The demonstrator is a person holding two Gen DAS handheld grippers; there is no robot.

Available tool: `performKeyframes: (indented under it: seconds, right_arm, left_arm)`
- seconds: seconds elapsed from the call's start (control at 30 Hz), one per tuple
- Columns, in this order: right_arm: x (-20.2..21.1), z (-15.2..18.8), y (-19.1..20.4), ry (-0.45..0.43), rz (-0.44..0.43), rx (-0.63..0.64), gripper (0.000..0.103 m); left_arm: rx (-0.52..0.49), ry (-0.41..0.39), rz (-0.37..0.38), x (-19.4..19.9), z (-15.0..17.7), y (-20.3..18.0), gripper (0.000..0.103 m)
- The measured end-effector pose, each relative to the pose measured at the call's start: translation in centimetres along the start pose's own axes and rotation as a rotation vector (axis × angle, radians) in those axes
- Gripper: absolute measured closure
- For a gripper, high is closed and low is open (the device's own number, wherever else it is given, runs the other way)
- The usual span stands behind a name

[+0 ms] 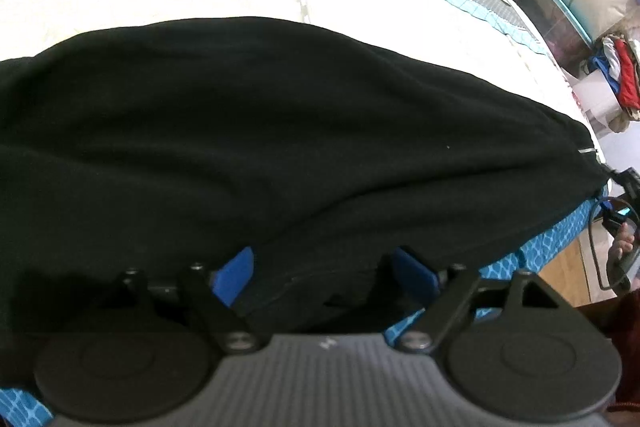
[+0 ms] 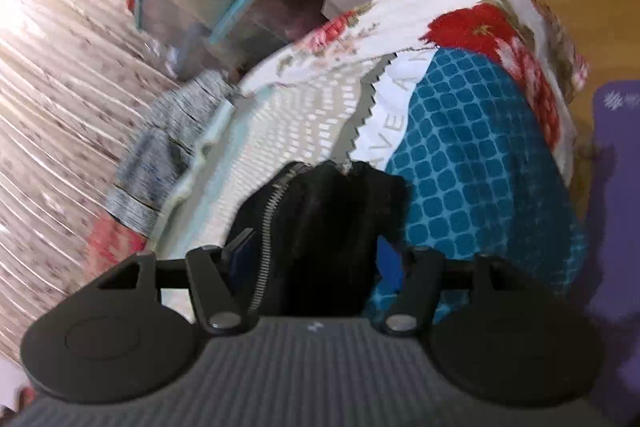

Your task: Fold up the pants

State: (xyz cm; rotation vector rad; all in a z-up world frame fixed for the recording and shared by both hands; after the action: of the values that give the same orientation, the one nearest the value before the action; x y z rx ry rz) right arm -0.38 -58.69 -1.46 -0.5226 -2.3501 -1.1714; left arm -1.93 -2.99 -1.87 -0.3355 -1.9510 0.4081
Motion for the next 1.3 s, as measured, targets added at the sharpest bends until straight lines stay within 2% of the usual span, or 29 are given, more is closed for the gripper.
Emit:
performKeyframes:
  seconds: [0.07, 0.1, 0.27, 0.37, 0.47, 0.53, 0.6, 0.73, 0.77, 0.83, 0.93, 0.97, 1.0, 1.13, 1.2, 1.3]
  right_arm:
    - [0.0, -0.2, 0.4, 0.014, 0.021, 0.031, 0.086]
    - [0.3, -0.1, 0.7, 0.0, 0.013, 0.046, 0.089]
    - [3.3, 0.8, 5.1, -0.032, -0.115, 0.201, 0.092]
    - [5.1, 3.1, 9.9, -0.026, -0.223, 0.416, 0.092]
    - [6.0, 6.9, 14.1, 0.017, -0.319, 0.65, 0.092]
    - [5.9, 10.8, 16.4, 0.092, -0.375, 0.809, 0.092]
    - [5.0, 15.2, 17.9, 0.176, -0.392, 0.968, 0.091]
    - [1.8, 23.0, 17.6, 0.35, -0.313, 1.19, 0.091]
    - [1.4, 24.3, 17.2, 0.34, -0.291, 1.244, 0.088]
    - [2.3, 25.0, 17.4, 0.293, -0.288, 1.307, 0.087]
    - [3.3, 23.4, 17.8, 0.323, -0.318, 1.283, 0.075]
    - [3.4, 22.7, 17.9, 0.332, -0.334, 1.272, 0.065]
    - [3.9, 22.0, 18.0, 0.333, -0.357, 1.257, 0.062]
    - [4.8, 18.6, 18.6, 0.275, -0.412, 1.131, 0.062]
    - [4.5, 16.7, 18.5, 0.206, -0.377, 1.04, 0.062]
    - [2.5, 14.7, 17.8, 0.127, -0.27, 0.914, 0.062]
  left_arm:
    - [-0.003, -0.001, 0.0, 0.2, 0.1, -0.1, 0.022]
    - [0.0, -0.003, 0.005, 0.4, 0.1, -0.1, 0.022]
    - [0.048, -0.054, 0.068, 2.5, -0.1, 0.7, 0.023]
    - [0.05, -0.131, 0.119, 4.8, -0.3, 0.6, 0.023]
    - [0.052, -0.187, 0.152, 6.7, -0.3, 0.6, 0.022]
    - [0.064, -0.2, 0.156, 7.3, 0.0, 1.0, 0.022]
    - [0.087, -0.195, 0.154, 7.2, 0.2, 1.4, 0.022]
    - [0.131, -0.179, 0.156, 7.1, 1.3, 3.0, 0.022]
    - [0.136, -0.181, 0.155, 7.2, 1.6, 3.4, 0.022]
    - [0.145, -0.195, 0.155, 7.9, 2.0, 4.2, 0.022]
    - [0.169, -0.213, 0.161, 8.4, 2.0, 5.2, 0.022]
    - [0.18, -0.219, 0.163, 8.6, 2.2, 5.7, 0.022]
    - [0.189, -0.225, 0.166, 8.9, 2.5, 6.2, 0.022]
    - [0.204, -0.252, 0.193, 10.1, 3.2, 7.5, 0.022]
    - [0.203, -0.268, 0.196, 10.8, 3.4, 7.8, 0.022]
    - [0.212, -0.287, 0.194, 11.6, 3.8, 8.4, 0.021]
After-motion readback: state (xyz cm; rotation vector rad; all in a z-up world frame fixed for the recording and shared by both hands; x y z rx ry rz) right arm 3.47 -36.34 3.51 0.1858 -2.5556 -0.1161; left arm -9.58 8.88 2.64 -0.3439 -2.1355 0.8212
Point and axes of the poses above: each gripper's, at about its wrist camera, not at the fingertips, and x roughly against the way its jaws point, y to its left, z to its underside, the point moved 3 cm from there along -x, roughly the way its jaws point, and after that the axes turned 5 degrees about z, right-handed, at the moved point
